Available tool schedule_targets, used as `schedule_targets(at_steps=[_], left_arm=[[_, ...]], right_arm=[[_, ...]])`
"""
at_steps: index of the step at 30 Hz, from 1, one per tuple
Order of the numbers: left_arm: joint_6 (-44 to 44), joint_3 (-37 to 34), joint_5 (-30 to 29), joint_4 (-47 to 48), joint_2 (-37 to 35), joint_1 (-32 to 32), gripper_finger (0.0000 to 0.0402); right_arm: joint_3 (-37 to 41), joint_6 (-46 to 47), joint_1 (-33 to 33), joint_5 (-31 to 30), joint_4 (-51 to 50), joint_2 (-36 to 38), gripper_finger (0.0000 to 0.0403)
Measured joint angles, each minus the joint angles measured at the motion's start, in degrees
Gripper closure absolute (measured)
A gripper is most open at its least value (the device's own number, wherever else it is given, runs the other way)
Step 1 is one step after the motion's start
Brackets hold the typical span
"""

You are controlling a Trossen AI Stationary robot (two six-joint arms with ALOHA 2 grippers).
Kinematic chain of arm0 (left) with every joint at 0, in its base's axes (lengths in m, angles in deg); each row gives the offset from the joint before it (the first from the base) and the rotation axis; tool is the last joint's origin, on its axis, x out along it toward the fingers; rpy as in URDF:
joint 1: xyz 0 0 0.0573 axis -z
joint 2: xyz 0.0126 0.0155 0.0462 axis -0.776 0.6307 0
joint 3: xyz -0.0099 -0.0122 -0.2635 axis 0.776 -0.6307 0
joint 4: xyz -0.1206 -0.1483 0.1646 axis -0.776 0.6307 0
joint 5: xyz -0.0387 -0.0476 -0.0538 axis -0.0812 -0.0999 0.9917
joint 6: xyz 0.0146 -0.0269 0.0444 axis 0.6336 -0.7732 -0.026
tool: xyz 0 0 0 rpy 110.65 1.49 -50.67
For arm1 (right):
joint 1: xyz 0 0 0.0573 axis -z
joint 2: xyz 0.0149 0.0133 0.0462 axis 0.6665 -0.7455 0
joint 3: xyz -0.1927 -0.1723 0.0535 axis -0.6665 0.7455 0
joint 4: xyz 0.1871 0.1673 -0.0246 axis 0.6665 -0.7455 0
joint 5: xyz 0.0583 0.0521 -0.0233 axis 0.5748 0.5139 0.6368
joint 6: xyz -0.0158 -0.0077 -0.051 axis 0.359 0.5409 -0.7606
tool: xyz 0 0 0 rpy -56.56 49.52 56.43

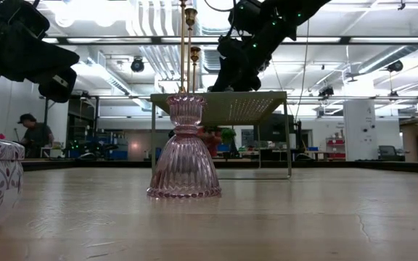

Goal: Pick & Place candle stick holders
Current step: Put the patterned light blue green scented candle on the shelf

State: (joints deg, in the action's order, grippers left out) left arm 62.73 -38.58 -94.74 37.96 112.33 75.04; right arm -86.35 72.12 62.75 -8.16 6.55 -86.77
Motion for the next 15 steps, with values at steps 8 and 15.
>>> schedule_targets(at_steps=[8,15], left_arm=[[0.0,0.0,0.0,0.0,0.0,0.0,0.0387],[0.0,0.0,0.0,0.0,0.0,0.0,0.0388]], right_arm=[[0.1,1.5,-1.2,-3.2,0.2,-0.2,0.0096],[0.1,2.8,-2.4,-5.1,1.2,-1.7,0.0095]])
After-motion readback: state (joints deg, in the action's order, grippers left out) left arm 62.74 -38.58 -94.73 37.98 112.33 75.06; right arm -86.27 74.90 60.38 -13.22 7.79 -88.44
